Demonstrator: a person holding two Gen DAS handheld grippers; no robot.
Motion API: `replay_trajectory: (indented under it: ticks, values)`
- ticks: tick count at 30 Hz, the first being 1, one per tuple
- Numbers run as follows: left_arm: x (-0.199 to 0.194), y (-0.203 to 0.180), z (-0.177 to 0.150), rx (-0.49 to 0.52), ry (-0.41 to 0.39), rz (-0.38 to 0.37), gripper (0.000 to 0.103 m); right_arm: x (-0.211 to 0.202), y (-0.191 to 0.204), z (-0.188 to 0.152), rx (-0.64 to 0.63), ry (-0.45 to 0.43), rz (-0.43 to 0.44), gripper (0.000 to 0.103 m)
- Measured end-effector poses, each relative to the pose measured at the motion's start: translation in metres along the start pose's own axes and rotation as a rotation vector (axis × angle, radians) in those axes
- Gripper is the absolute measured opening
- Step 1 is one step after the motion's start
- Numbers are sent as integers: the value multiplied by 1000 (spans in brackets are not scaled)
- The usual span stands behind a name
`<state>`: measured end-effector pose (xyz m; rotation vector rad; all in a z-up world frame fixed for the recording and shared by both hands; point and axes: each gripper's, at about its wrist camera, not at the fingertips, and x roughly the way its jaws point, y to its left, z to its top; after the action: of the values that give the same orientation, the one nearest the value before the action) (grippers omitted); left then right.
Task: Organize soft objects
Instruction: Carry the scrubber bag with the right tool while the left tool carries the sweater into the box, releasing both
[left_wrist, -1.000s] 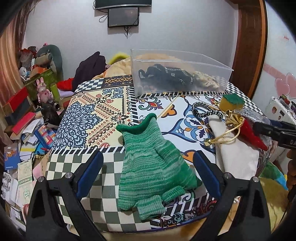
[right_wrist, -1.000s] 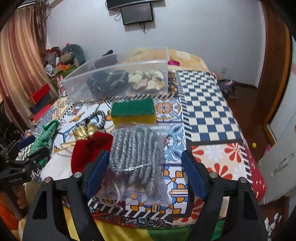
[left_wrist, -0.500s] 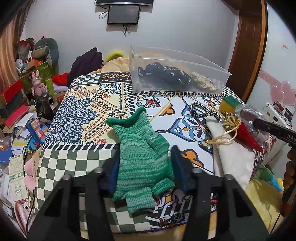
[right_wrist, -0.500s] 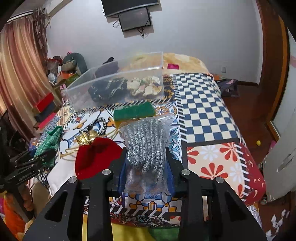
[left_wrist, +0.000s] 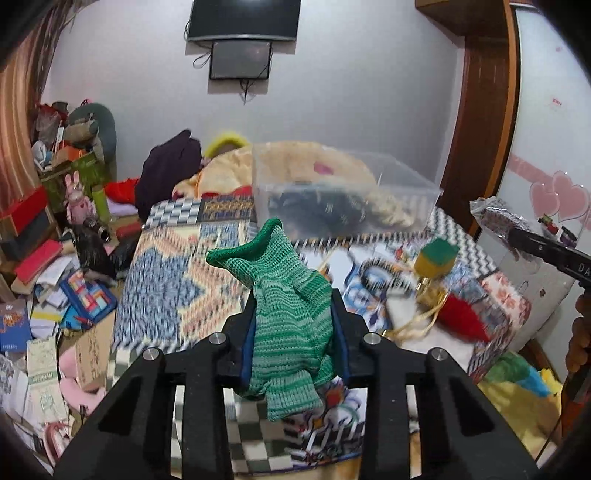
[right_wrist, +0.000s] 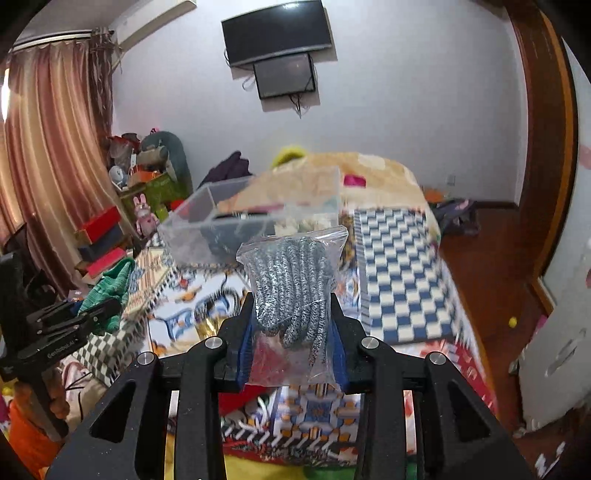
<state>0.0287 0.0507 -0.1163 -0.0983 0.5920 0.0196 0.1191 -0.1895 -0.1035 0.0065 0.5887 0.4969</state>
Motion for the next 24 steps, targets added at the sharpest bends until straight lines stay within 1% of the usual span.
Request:
replay_trajectory:
  ticks: [7, 13, 19, 24]
  values:
    - [2, -7, 48, 4, -58, 4, 34, -1, 8, 34, -48, -81, -17, 31]
    - [22, -8, 82, 16, -59, 6, 34, 17, 11, 62, -72, -126, -21, 32]
    - [43, -12, 110, 44, -59, 0, 34, 42, 12, 81, -87, -126, -29, 32]
    - [61, -20, 127, 75, -50, -12, 34, 67, 13, 96, -93, -95, -1, 32]
